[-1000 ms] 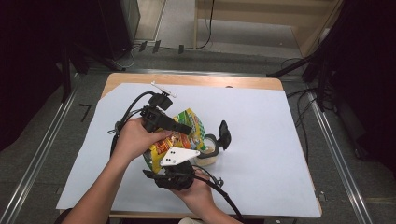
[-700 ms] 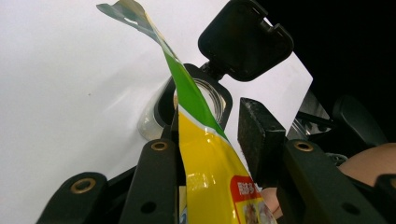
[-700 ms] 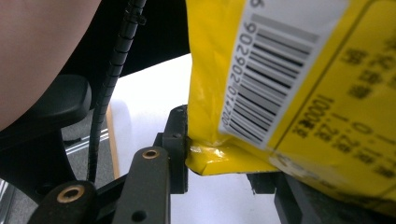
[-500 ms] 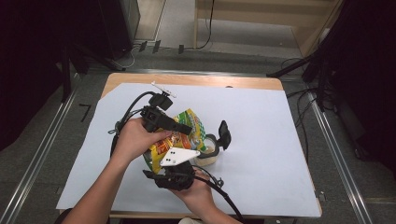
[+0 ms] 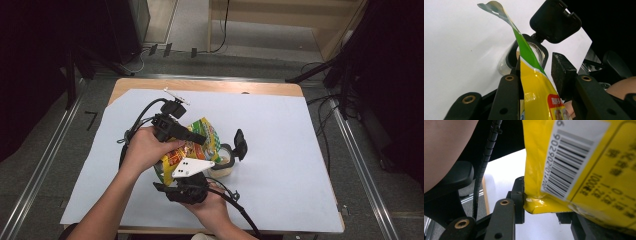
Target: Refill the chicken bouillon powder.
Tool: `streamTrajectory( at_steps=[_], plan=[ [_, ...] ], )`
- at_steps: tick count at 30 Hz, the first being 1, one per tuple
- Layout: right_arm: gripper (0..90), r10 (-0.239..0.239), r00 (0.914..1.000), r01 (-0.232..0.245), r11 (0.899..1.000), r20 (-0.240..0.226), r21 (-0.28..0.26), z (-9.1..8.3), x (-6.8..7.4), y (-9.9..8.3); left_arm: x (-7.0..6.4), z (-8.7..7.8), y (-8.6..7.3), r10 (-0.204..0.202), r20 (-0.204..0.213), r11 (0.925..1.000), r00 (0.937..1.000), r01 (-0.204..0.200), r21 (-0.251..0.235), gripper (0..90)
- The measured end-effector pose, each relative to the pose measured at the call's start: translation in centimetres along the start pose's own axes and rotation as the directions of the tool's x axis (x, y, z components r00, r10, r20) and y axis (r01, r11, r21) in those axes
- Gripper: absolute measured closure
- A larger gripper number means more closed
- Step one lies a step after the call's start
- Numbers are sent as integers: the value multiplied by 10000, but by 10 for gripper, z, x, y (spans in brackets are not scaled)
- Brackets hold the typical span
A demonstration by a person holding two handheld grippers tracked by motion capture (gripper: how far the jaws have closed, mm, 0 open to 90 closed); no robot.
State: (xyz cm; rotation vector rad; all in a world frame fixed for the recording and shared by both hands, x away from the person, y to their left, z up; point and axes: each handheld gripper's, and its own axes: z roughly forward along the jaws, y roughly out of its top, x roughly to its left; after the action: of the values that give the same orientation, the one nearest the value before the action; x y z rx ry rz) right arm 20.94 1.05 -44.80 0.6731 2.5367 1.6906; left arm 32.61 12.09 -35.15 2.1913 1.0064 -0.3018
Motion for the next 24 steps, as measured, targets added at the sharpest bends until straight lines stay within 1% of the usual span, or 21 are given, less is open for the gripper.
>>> streamTrajectory(
  at_steps=[4,8,11,18,24],
  plan=[
    [671,-35,10000,35,10000,54,32,0,-1,-1,0,1,0,-38,-114,10000,9999,38,-8,725],
    [671,-31,10000,31,10000,38,28,0,-1,-1,2,1,1,-92,-42,9999,9999,92,69,726],
    [670,-30,10000,30,10000,28,44,0,-1,-1,2,3,2,117,-80,9997,9999,-115,234,727],
    [670,-24,10000,23,10000,30,31,0,-2,-1,1,3,2,130,-125,9997,9998,-127,224,720],
    [670,-24,10000,24,10000,12,25,-1,-2,-1,1,3,2,23,-140,9997,9999,-20,232,719]
  ],
)
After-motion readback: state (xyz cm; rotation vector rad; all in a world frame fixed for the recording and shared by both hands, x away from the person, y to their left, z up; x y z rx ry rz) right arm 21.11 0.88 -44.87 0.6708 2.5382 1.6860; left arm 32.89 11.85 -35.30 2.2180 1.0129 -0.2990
